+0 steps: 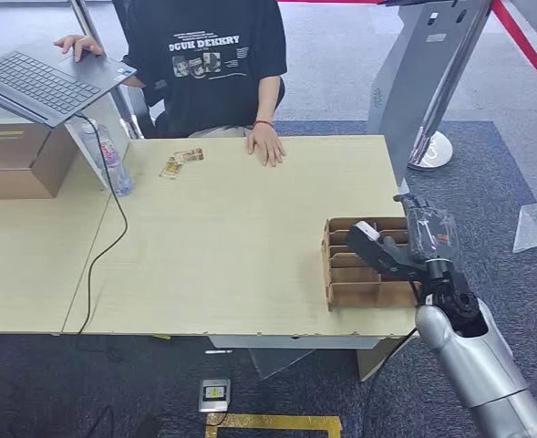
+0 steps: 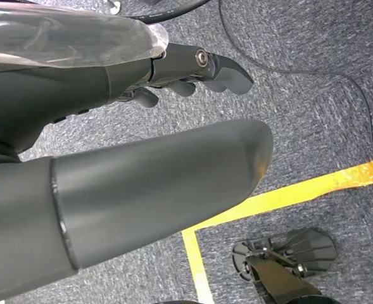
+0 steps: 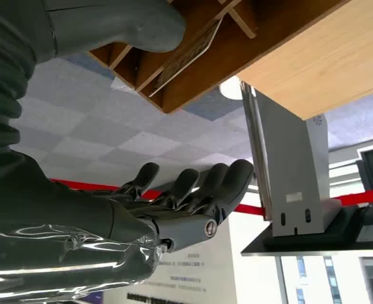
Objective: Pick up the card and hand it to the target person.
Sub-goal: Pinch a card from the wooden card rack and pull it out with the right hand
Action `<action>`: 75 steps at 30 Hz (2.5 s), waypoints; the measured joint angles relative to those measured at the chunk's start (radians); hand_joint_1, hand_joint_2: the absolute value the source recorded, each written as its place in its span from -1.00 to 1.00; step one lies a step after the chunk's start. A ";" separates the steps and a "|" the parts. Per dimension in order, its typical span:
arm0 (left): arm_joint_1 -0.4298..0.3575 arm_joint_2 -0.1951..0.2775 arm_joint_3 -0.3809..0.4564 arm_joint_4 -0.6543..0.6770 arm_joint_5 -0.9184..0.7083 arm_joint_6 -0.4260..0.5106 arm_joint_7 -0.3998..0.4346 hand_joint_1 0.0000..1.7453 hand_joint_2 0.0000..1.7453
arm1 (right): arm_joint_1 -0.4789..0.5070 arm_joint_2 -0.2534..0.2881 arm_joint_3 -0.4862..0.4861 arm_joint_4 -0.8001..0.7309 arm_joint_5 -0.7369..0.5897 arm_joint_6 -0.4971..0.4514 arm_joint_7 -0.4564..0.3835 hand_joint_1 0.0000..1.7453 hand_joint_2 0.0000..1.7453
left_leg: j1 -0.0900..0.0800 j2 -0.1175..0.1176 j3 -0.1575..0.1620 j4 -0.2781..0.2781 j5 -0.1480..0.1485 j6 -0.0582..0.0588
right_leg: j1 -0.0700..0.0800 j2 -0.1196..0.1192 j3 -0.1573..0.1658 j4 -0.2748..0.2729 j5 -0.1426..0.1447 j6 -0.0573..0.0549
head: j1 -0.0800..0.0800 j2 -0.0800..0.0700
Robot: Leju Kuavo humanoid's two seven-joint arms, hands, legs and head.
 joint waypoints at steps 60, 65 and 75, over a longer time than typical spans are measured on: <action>0.001 -0.002 0.000 0.000 0.007 0.007 0.008 -1.00 -1.00 | -0.079 -0.002 0.017 0.134 -0.025 0.003 -0.025 1.00 1.00 | 0.000 0.000 0.001 0.000 0.000 0.000 | 0.000 0.000 0.000 0.000 0.000 0.000 | 0.000 0.000; 0.001 -0.004 0.000 0.000 0.008 0.007 0.008 -1.00 -1.00 | -0.097 -0.011 0.020 0.126 -0.052 0.033 -0.027 0.98 1.00 | 0.000 0.000 0.001 0.000 0.000 0.000 | 0.000 0.000 0.000 0.000 0.000 0.000 | 0.000 0.000; 0.003 -0.004 0.000 0.000 0.014 0.007 -0.004 -1.00 -1.00 | -0.200 -0.077 0.029 0.103 -0.225 0.193 -0.115 1.00 1.00 | 0.000 0.000 0.001 0.001 0.000 0.000 | 0.000 0.001 0.000 0.000 0.001 0.000 | 0.000 0.000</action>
